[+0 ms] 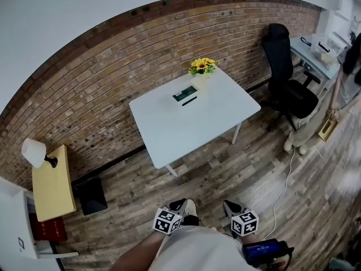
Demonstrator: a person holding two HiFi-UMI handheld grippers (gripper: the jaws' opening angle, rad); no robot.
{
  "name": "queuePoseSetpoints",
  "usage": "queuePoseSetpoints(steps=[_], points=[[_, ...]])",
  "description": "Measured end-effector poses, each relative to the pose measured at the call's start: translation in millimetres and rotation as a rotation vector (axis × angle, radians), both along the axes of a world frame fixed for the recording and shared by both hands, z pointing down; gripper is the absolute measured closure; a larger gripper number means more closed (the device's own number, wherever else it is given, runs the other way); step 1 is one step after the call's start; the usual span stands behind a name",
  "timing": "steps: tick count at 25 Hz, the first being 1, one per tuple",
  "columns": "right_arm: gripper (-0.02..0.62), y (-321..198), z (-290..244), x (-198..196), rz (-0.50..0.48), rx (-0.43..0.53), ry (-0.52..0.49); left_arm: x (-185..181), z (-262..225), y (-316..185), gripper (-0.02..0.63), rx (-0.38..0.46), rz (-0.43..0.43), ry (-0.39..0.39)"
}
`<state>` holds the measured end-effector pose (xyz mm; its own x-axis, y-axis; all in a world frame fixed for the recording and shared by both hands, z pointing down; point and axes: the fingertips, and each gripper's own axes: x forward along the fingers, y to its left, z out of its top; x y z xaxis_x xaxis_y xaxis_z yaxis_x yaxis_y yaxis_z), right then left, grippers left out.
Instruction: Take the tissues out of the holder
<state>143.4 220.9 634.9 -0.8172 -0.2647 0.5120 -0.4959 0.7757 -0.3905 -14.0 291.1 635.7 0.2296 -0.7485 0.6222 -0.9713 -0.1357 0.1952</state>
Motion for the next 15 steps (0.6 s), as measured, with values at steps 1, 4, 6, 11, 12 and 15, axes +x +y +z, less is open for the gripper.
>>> queuePoseSetpoints(steps=[1,4,6,11,12,15], points=[[0.589,-7.0,-1.3,-5.2,-0.001,0.004,0.009,-5.6,1.0,-10.4,0.598,0.004,-0.002,0.011],[0.589,-33.2,-6.5,-23.3,-0.003,0.025,0.032,-18.3,0.6,-43.0,0.598,0.026,0.018,0.038],[0.589,-54.0,-10.2,-37.1,0.008,0.039,0.043,-25.3,-1.4,-63.1,0.598,0.039,0.044,0.05],[0.589,-89.4,-16.7,-83.3,0.012,0.054,0.06,-57.1,-4.3,-91.7,0.598,0.051,0.073,0.08],[0.589,-94.4,-17.3,-93.3,0.007,0.058,0.065,-66.9,-4.8,-95.7,0.598,0.052,0.064,0.086],[0.589,-104.0,-20.2,-121.6,-0.014,0.071,0.071,-95.6,-6.4,-102.3,0.598,0.053,0.03,0.103]])
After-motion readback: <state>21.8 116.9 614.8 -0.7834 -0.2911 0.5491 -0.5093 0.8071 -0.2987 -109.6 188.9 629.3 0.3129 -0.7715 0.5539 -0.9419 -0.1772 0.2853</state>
